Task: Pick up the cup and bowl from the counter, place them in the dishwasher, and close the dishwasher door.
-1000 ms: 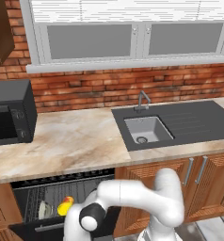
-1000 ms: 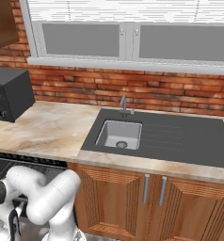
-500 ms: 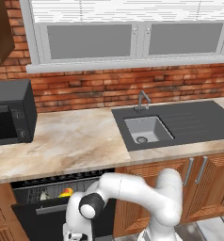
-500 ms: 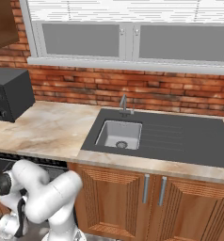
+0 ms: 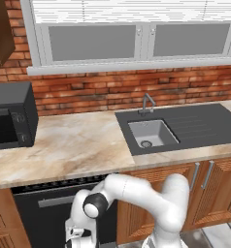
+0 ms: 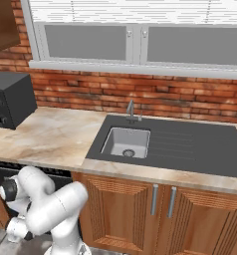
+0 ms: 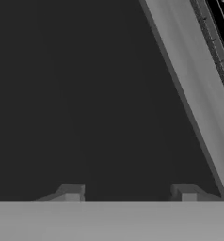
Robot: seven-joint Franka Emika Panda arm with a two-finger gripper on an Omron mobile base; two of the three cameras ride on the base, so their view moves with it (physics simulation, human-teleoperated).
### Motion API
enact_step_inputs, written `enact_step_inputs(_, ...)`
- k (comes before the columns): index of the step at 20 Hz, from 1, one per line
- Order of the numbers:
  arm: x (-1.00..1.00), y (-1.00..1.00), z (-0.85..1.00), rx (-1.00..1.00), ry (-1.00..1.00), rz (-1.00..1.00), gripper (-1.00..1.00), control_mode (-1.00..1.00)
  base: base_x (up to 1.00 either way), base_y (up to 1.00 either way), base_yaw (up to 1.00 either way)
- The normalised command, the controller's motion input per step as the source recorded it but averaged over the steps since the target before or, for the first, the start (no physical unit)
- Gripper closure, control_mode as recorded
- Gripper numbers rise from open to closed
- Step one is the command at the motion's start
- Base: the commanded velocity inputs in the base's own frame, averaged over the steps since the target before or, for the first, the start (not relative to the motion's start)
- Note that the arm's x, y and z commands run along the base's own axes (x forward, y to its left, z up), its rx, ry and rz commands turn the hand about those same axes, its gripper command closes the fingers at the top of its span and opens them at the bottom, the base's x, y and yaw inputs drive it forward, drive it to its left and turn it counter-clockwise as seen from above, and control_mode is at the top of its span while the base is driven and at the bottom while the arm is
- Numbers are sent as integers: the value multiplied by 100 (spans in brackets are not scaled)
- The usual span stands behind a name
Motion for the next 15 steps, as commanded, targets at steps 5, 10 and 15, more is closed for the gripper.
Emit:
enact_step_inputs(5,73,0,0,-2,-3,0,-100,-100,0,0,0)
enact_step_inputs(10,88,-21,0,0,-1,-1,-100,-100,0,0,0)
enact_step_inputs(15,100,-74,0,0,0,-9,-100,-100,0,0,0)
